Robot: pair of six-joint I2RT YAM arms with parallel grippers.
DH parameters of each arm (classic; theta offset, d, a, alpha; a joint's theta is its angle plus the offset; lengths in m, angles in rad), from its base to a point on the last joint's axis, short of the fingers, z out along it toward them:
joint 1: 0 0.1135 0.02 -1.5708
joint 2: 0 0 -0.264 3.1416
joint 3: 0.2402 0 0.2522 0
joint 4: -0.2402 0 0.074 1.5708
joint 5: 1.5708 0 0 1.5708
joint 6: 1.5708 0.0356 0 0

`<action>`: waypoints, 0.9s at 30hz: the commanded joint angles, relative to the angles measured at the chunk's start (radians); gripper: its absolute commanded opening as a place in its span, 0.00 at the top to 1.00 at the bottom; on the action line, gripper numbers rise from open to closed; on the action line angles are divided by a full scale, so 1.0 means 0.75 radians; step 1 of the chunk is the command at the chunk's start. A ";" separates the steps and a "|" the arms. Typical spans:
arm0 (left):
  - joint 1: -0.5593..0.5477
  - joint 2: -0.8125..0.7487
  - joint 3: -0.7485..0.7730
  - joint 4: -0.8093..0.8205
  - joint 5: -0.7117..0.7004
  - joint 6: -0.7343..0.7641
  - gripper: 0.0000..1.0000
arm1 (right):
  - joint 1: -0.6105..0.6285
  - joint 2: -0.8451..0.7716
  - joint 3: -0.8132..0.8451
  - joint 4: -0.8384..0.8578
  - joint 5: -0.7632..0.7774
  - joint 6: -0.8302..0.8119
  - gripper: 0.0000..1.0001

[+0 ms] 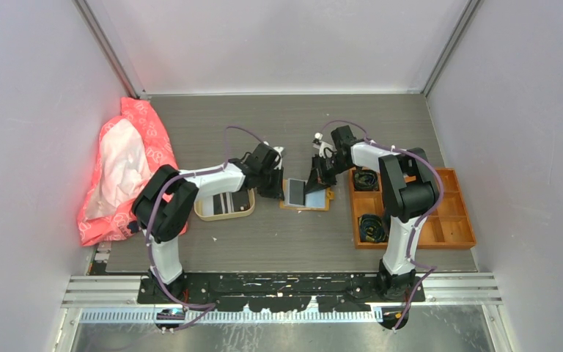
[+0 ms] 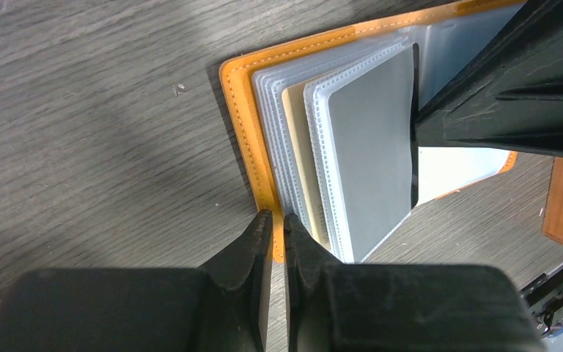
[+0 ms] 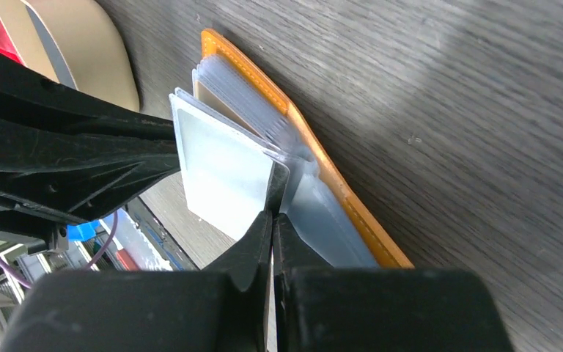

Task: Put the credit cards into the card holder
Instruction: Insert the credit card into the card holder, then close the card holder at the center of the board.

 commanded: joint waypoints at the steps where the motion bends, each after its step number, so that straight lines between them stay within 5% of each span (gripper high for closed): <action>1: -0.009 -0.041 -0.031 0.035 0.008 -0.019 0.88 | -0.002 -0.049 0.027 -0.002 -0.066 -0.031 0.93; 13: -0.002 -0.311 -0.124 0.128 -0.078 0.026 0.79 | -0.018 -0.141 0.037 -0.124 0.148 -0.204 0.91; 22: 0.162 -0.342 -0.325 0.472 0.204 -0.132 0.65 | 0.071 -0.019 0.112 -0.133 0.228 -0.195 0.91; 27: 0.178 -0.278 -0.313 0.458 0.228 -0.156 0.64 | 0.090 0.025 0.145 -0.145 0.178 -0.184 0.91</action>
